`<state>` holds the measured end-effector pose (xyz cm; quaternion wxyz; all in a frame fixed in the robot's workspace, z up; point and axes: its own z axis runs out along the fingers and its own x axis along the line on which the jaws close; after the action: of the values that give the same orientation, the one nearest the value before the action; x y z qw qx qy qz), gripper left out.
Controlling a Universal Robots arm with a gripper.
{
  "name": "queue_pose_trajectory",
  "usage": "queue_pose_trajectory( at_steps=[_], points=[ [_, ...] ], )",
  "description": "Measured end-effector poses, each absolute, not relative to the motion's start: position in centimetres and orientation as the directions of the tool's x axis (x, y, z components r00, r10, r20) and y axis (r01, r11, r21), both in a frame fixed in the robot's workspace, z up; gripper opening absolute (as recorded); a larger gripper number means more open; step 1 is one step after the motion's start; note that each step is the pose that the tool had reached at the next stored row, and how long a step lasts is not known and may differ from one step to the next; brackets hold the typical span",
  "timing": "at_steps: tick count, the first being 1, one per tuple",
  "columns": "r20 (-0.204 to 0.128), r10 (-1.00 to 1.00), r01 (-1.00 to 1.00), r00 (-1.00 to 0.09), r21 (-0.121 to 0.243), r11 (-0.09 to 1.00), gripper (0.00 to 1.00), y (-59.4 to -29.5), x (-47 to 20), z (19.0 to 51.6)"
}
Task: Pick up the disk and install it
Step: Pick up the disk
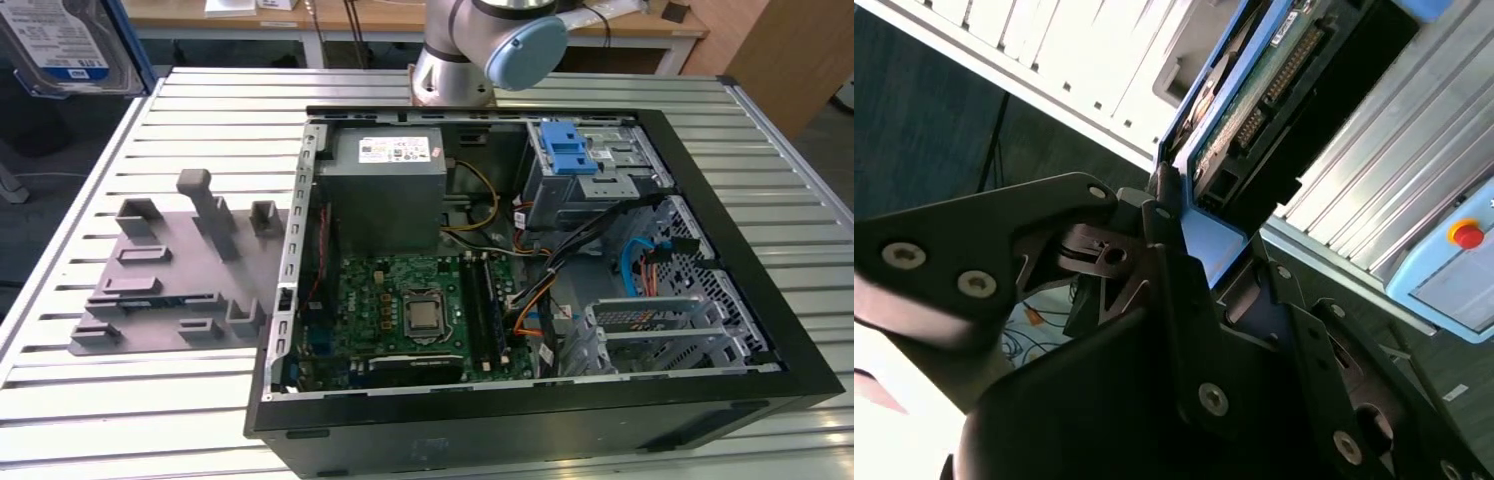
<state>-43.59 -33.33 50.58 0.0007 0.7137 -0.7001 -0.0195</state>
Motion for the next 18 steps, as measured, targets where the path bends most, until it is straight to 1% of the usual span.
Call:
queue_pose_trajectory(
  at_steps=[5, 14, 18],
  points=[
    [-0.027, -0.999, -0.999, 0.019, 0.028, -0.02, 0.36, -33.6, -43.6, 50.6],
    [-0.026, -0.999, -0.999, 0.019, 0.028, -0.02, 0.36, -37.1, -43.6, 50.5],
    [-0.026, -0.999, -0.999, 0.019, 0.029, -0.02, 0.36, -37.7, -42.5, 50.5]
  ],
)
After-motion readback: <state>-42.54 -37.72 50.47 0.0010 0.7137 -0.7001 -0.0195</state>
